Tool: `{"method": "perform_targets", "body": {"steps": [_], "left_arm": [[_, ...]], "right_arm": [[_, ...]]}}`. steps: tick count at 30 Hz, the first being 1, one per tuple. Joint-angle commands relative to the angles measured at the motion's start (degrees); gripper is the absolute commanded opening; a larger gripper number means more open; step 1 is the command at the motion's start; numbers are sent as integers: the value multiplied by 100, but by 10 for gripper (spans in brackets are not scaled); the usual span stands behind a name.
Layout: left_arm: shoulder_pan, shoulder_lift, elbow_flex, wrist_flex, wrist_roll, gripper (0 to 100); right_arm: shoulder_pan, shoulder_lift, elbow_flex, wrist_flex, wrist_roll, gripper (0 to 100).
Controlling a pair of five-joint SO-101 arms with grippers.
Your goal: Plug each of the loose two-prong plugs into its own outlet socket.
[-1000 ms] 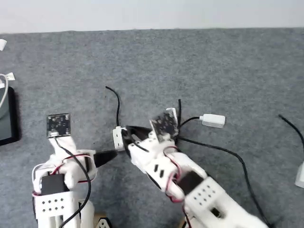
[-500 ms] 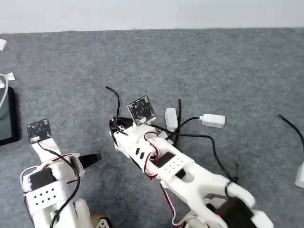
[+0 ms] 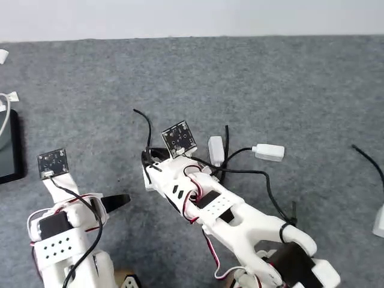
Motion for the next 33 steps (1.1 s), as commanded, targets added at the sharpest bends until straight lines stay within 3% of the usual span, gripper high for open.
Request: {"method": "perform_targets", "body": {"steps": [1, 33], "left_arm": [[35, 44, -224, -167, -79, 406], [62, 26, -163, -229, -237, 406]], "right_arm": [[92, -31, -360, -136, 105, 8], [242, 752, -870, -127, 79, 8]]}}
